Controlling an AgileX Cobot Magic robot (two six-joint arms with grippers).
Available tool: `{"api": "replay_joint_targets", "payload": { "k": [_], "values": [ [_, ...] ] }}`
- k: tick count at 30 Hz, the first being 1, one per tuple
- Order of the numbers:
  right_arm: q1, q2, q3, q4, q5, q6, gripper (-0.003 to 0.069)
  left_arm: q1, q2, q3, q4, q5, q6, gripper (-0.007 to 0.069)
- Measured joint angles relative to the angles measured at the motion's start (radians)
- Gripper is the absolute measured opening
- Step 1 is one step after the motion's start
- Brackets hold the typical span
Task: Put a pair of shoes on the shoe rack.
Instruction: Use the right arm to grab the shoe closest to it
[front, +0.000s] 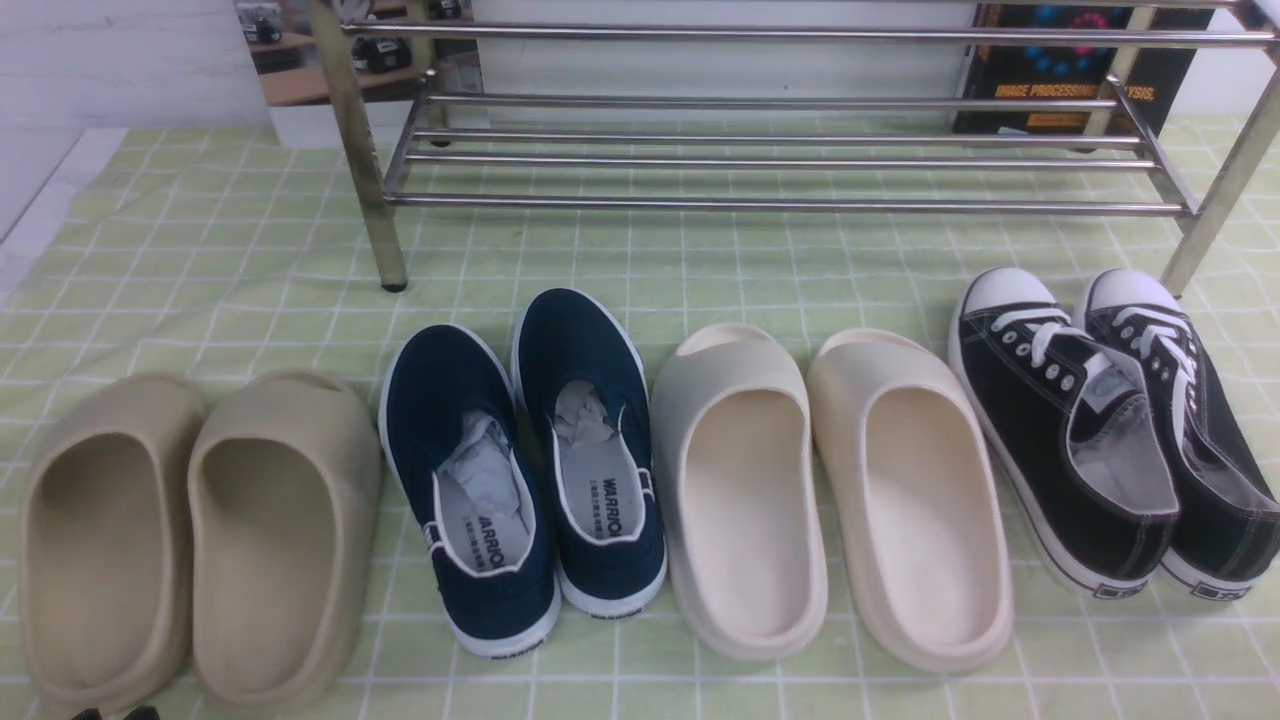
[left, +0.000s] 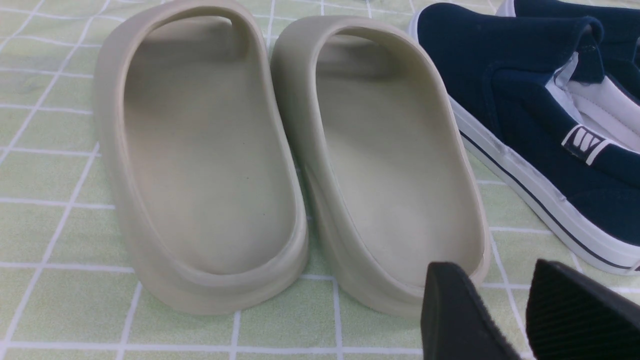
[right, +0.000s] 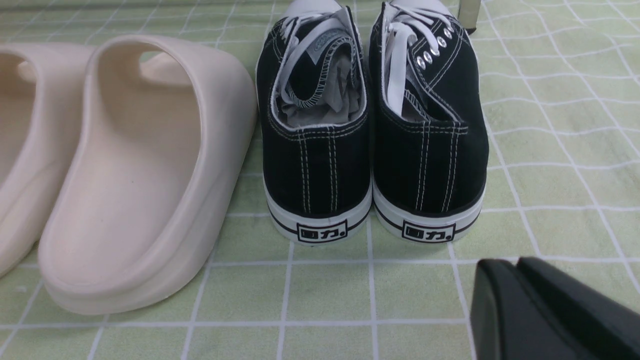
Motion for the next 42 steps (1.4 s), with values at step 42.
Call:
{"api": "replay_joint_targets", "payload": {
  "k": [42],
  "values": [
    [0.000, 0.110, -0.238, 0.038, -0.595, 0.165, 0.0006, 0.000, 0.000, 0.000, 0.000, 0.000, 0.000, 0.0238]
  ]
}}
